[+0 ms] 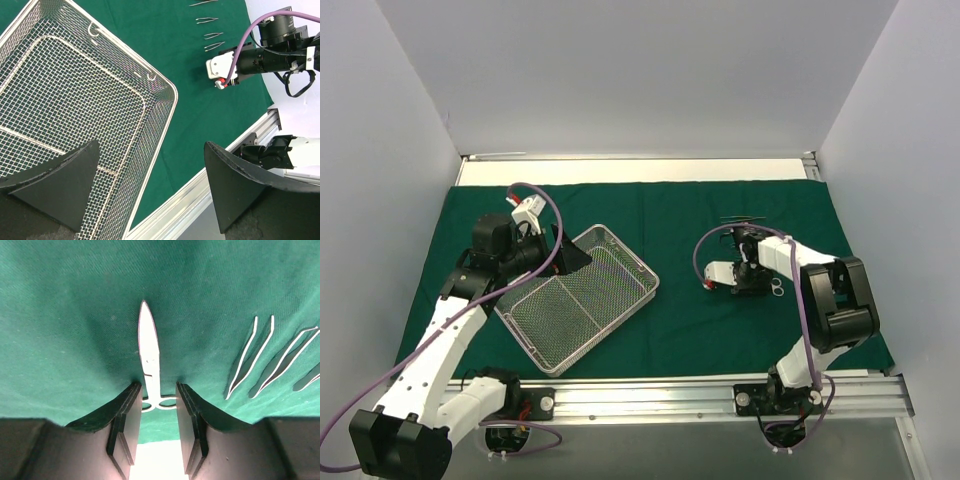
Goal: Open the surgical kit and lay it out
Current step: Place the medical item in the surgical kit, then reset both arms
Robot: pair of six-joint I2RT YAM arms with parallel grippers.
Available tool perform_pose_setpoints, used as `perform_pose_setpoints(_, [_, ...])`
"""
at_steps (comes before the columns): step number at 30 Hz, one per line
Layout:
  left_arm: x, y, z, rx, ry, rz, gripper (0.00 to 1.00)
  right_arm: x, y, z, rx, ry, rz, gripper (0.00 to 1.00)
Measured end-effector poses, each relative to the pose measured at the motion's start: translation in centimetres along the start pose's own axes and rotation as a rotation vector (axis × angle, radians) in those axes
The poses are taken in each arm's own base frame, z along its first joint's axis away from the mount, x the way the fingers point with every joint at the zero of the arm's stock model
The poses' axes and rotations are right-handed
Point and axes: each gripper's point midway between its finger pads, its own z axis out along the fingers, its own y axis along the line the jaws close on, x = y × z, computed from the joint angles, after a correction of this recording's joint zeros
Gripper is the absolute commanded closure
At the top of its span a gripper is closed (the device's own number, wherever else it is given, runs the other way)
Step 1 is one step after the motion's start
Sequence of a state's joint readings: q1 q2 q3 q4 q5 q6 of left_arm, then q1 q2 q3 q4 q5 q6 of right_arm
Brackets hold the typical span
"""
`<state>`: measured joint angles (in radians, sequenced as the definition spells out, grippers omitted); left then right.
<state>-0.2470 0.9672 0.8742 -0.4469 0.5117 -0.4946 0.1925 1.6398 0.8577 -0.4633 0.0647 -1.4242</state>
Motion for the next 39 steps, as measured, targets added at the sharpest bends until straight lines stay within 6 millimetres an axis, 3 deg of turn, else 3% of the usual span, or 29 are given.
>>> perform_pose_setpoints(7, [0.1,-0.3,0.0,0.017,0.009,-0.012,0.06,-1.0,0.1,-1.4,0.013,-0.065,0.042,0.64])
perform_pose_setpoints(10, [0.4,0.1,0.2,0.013,0.016,-0.021,0.06,-1.7,-1.0,-3.3,0.067,-0.101,0.084,0.54])
perform_pose_setpoints(11, [0.5,0.3,0.2,0.01,0.022,-0.029,0.06,-1.9,-1.7,-4.2,0.096,-0.118,0.107,0.32])
perform_pose_setpoints(12, [0.7,0.5,0.3,0.009,0.028,-0.035,0.06,-2.2,-2.2,-5.1,0.124,-0.136,0.136,0.01])
perform_pose_setpoints(17, [1.3,1.3,0.6,-0.007,0.05,-0.06,0.06,-3.8,-5.0,-9.7,0.268,-0.25,0.332,0.0])
perform_pose_setpoints(20, [2.0,1.8,0.6,-0.017,0.066,-0.073,0.06,-5.8,-5.9,-12.1,0.324,-0.361,0.464,0.0])
perform_pose_setpoints(27, [2.4,1.7,0.6,-0.019,0.082,-0.115,0.06,-10.2,-4.3,-13.5,0.247,-0.518,0.614,0.0])
perform_pose_setpoints(33, [2.3,0.9,0.5,0.009,0.086,-0.178,0.06,-9.7,-5.2,-14.5,0.32,-0.549,0.98,0.0])
perform_pose_setpoints(39, [2.1,0.6,0.6,0.02,0.056,-0.244,0.06,-9.6,-4.7,-17.1,0.389,-0.8,1.415,0.0])
